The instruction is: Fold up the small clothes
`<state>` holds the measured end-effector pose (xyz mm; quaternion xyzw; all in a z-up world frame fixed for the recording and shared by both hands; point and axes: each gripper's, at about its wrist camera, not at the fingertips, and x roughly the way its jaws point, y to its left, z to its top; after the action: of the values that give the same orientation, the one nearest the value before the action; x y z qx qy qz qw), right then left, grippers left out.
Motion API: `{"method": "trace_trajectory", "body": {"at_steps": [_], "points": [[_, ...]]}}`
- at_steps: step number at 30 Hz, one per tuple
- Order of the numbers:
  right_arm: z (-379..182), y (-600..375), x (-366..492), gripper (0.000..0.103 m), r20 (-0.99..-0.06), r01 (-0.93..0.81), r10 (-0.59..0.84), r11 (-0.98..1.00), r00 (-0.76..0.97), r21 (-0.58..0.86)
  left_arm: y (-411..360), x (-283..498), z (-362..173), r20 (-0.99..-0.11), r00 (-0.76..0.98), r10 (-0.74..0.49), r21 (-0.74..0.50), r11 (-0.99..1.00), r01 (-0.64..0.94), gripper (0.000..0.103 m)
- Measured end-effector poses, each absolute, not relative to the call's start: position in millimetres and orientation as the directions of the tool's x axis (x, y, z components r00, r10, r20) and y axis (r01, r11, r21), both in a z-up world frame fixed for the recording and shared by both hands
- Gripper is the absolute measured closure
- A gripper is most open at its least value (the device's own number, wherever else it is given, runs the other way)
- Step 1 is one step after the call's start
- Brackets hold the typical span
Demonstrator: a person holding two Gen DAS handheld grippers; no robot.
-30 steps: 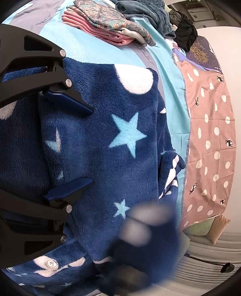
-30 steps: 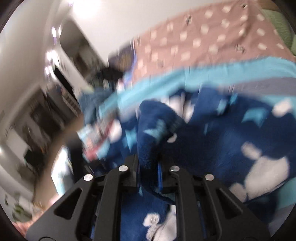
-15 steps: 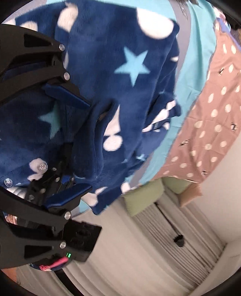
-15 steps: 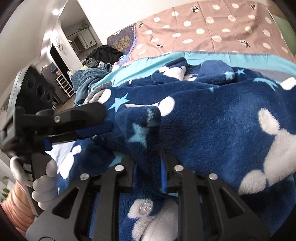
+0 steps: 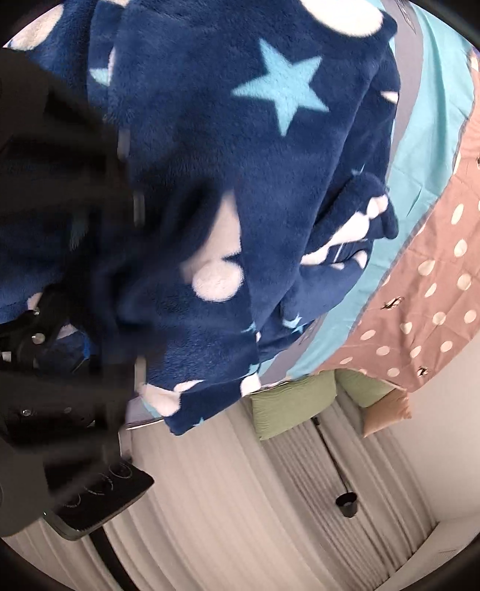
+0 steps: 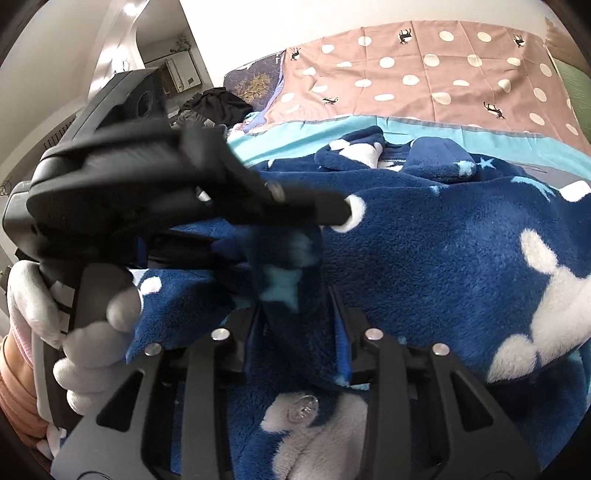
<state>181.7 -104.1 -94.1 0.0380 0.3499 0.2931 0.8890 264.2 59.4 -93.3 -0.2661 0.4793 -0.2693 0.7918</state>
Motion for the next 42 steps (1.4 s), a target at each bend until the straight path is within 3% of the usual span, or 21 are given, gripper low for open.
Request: {"method": "trace_trajectory", "body": {"at_steps": [4, 8, 12, 15, 17, 18, 19, 22, 28, 30, 31, 32, 33, 38, 42], "points": [[-86, -109, 175, 0.057, -0.569, -0.493, 0.548, 0.828, 0.613, 0.265, 61, 259, -74, -0.595, 0.438, -0.674, -0.654, 0.722, 0.224, 0.093], [-43, -138, 152, 0.041, -0.483, -0.488, 0.552, 0.832, 0.680, 0.264, 77, 249, -23, -0.550, 0.516, -0.657, -0.586, 0.743, 0.322, 0.094], [-18, -177, 138, 0.026, -0.449, -0.357, 0.349, 0.931, 0.822, 0.071, 111, 239, 22, -0.526, 0.617, -0.585, -0.480, 0.803, 0.353, 0.094], [-36, -206, 150, 0.026, -0.539, -0.231, 0.202, 0.973, 0.818, 0.014, 137, 243, 25, -0.558, 0.664, -0.497, -0.405, 0.862, 0.305, 0.092], [-56, -224, 162, 0.026, -0.616, -0.151, 0.132, 0.988, 0.776, 0.021, 148, 251, 7, -0.612, 0.665, -0.427, -0.368, 0.899, 0.238, 0.083], [-68, -232, 168, 0.026, -0.655, -0.113, 0.107, 0.993, 0.748, 0.033, 155, 255, -10, -0.654, 0.671, -0.350, -0.319, 0.931, 0.174, 0.066], [-78, -238, 172, 0.026, -0.680, -0.084, 0.093, 0.995, 0.727, 0.047, 159, 258, -21, -0.678, 0.677, -0.285, -0.275, 0.953, 0.125, 0.056], [-92, -252, 177, 0.026, -0.723, -0.022, 0.088, 0.995, 0.685, 0.101, 168, 262, -45, -0.718, 0.676, -0.168, -0.186, 0.982, 0.046, 0.056], [-92, -250, 187, 0.026, -0.736, -0.027, 0.098, 0.994, 0.670, 0.109, 162, 247, -65, -0.752, 0.614, -0.241, -0.219, 0.969, 0.113, 0.044], [-93, -246, 191, 0.026, -0.745, -0.029, 0.091, 0.995, 0.660, 0.096, 148, 248, -71, -0.763, 0.592, -0.261, -0.217, 0.965, 0.146, 0.047], [-94, -245, 195, 0.026, -0.749, -0.028, 0.089, 0.995, 0.656, 0.094, 141, 248, -73, -0.768, 0.587, -0.256, -0.193, 0.967, 0.168, 0.071], [-94, -244, 199, 0.026, -0.754, -0.025, 0.086, 0.995, 0.652, 0.092, 134, 247, -73, -0.772, 0.589, -0.238, -0.163, 0.970, 0.179, 0.086], [-93, -243, 200, 0.026, -0.756, -0.018, 0.079, 0.996, 0.649, 0.088, 129, 247, -70, -0.769, 0.595, -0.232, -0.142, 0.970, 0.195, 0.091], [-93, -252, 201, 0.026, -0.760, 0.025, 0.055, 0.995, 0.647, 0.093, 141, 238, -6, -0.627, 0.749, -0.216, -0.111, 0.976, 0.189, 0.092], [-91, -252, 194, 0.026, -0.756, 0.018, 0.053, 0.996, 0.653, 0.086, 162, 253, -8, -0.654, 0.748, -0.115, -0.036, 0.992, 0.121, 0.089]]}}
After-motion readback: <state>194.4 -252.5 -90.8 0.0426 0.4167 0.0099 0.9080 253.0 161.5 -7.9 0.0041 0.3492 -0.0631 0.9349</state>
